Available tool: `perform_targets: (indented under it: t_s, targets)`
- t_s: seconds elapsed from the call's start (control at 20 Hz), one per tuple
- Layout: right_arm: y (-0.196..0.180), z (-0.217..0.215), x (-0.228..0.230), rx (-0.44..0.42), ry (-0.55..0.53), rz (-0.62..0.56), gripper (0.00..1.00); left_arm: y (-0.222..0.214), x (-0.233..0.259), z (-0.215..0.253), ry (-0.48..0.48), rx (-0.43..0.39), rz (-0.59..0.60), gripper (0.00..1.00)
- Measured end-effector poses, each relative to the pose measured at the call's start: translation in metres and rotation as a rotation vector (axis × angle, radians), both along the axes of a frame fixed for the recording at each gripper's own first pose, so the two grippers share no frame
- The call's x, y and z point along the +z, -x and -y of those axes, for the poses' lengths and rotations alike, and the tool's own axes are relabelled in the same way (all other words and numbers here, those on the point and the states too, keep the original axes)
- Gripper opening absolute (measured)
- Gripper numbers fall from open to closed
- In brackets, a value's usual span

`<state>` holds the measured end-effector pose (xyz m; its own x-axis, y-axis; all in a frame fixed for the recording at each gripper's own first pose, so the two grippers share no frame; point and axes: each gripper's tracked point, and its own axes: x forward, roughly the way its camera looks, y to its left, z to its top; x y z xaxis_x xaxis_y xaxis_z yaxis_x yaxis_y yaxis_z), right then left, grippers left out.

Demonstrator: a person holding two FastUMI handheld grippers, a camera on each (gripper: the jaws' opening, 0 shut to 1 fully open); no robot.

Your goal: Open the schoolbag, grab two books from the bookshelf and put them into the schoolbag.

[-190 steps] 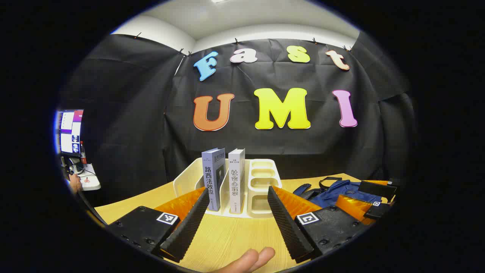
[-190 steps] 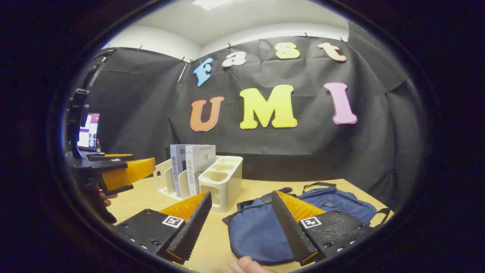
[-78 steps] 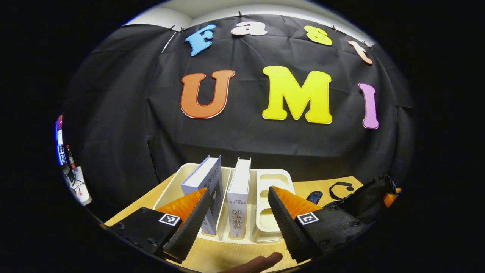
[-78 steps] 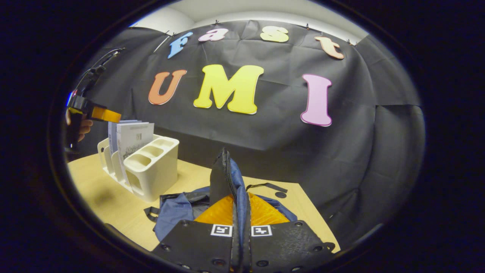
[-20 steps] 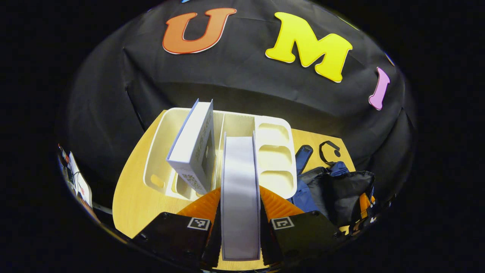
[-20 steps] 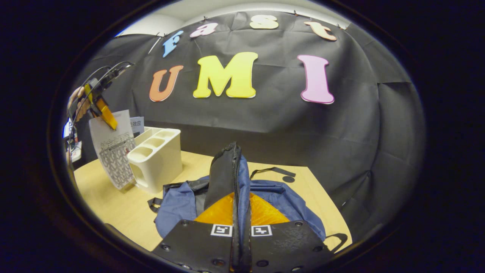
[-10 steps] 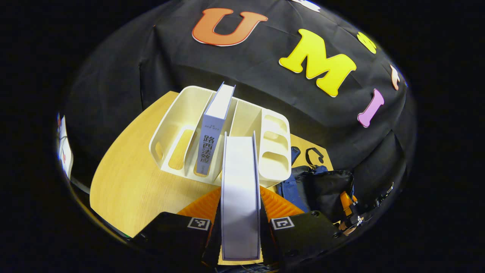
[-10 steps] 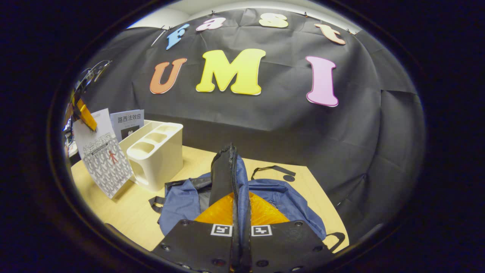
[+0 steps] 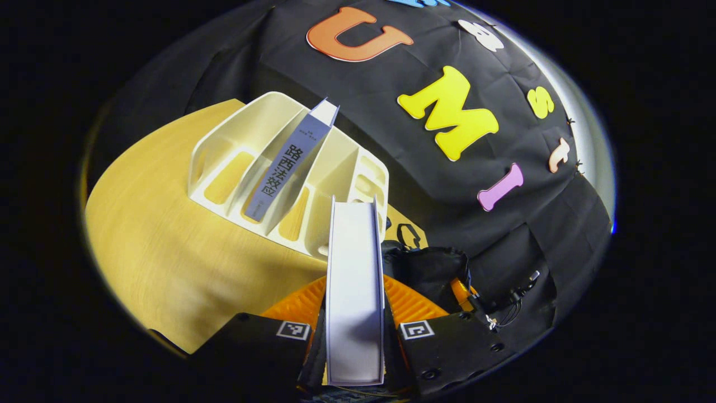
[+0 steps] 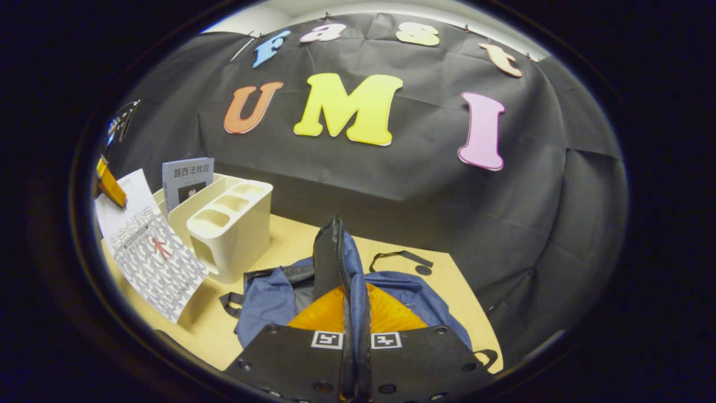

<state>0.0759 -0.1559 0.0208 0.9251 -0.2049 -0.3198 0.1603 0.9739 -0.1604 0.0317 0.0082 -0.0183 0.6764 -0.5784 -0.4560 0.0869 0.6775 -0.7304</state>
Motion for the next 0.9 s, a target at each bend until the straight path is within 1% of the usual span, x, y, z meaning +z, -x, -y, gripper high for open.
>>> perform_targets:
  t_s: [0.15, 0.25, 0.35, 0.55, 0.7, 0.9]
  targets:
    - [-0.004, 0.002, 0.014, 0.003, 0.026, 0.002, 0.04, 0.003, -0.016, 0.025, 0.097, -0.010, -0.015, 0.44]
    - [-0.009, 0.004, 0.026, 0.006, 0.044, 0.007, 0.04, 0.002, -0.029, 0.038, 0.132, -0.010, -0.019, 0.44]
    - [-0.011, 0.006, 0.037, 0.012, 0.076, 0.026, 0.04, 0.001, -0.039, 0.052, 0.150, -0.024, -0.030, 0.45]
    - [-0.016, 0.015, 0.053, 0.012, 0.122, 0.034, 0.04, -0.005, -0.039, 0.082, 0.182, -0.032, -0.032, 0.45]
    - [-0.019, 0.025, 0.067, 0.005, 0.148, 0.052, 0.03, -0.021, -0.034, 0.110, 0.184, -0.011, -0.028, 0.45]
    - [-0.019, 0.030, 0.077, 0.014, 0.138, 0.072, 0.03, -0.039, -0.038, 0.154, 0.229, 0.011, -0.040, 0.45]
